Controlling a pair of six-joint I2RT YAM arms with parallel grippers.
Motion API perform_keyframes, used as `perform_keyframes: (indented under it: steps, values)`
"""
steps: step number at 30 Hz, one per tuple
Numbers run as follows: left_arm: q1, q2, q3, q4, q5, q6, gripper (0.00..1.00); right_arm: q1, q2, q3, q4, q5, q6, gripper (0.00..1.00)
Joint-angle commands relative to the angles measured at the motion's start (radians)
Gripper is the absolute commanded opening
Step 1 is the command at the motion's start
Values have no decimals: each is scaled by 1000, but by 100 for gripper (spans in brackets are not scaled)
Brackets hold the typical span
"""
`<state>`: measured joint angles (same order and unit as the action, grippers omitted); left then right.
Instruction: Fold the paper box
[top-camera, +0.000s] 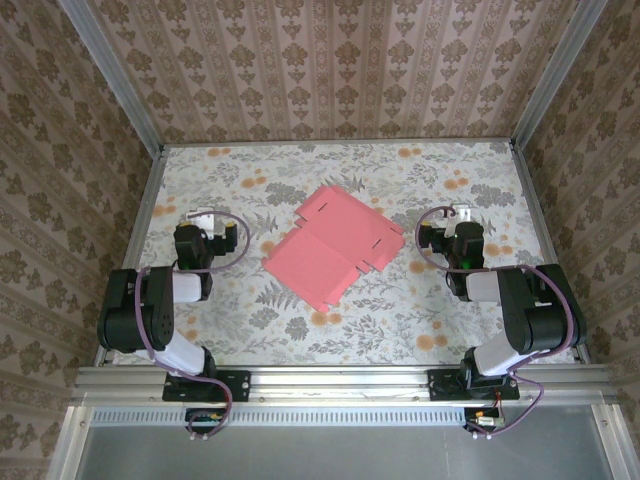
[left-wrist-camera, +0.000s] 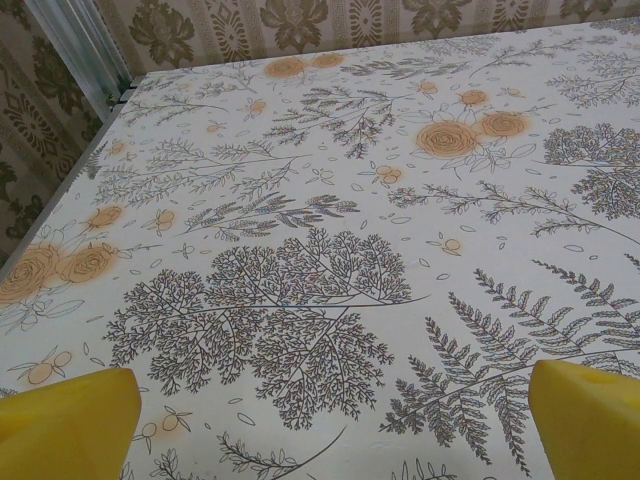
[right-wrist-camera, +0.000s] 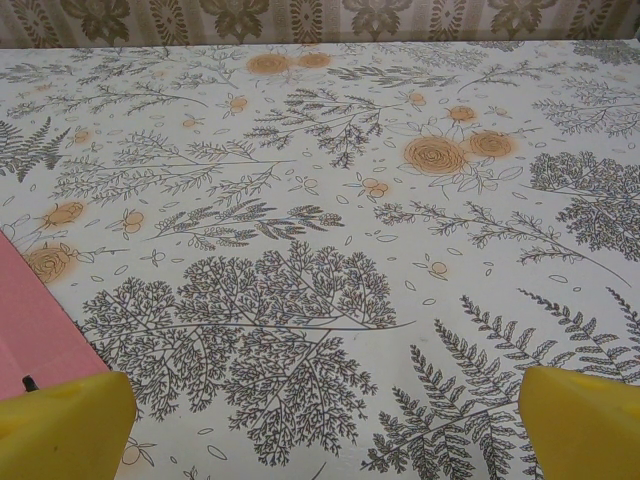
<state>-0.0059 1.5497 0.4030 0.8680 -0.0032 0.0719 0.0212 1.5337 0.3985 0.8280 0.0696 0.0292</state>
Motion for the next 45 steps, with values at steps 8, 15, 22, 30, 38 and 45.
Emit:
perform_keyframes:
  steps: [8, 15, 22, 30, 38, 45]
  values:
    - [-22, -68, -2, -31, -48, -10, 100, -1, -152, 13, -108, -35, -14, 100]
    - [-132, -287, 128, -494, -221, -73, 100, 86, -386, 103, -476, 85, 7, 100]
    - [-239, -428, 285, -891, -154, -208, 100, 170, -521, 287, -933, 89, 305, 100]
    - [-272, -490, 312, -1062, 121, -431, 100, 314, -428, 363, -1075, 2, 517, 100]
    - [-279, -488, 272, -1037, 237, -550, 100, 471, -238, 448, -1102, -64, 672, 100]
    - [-279, -471, 247, -1008, 294, -596, 100, 534, -70, 505, -1082, -68, 714, 100]
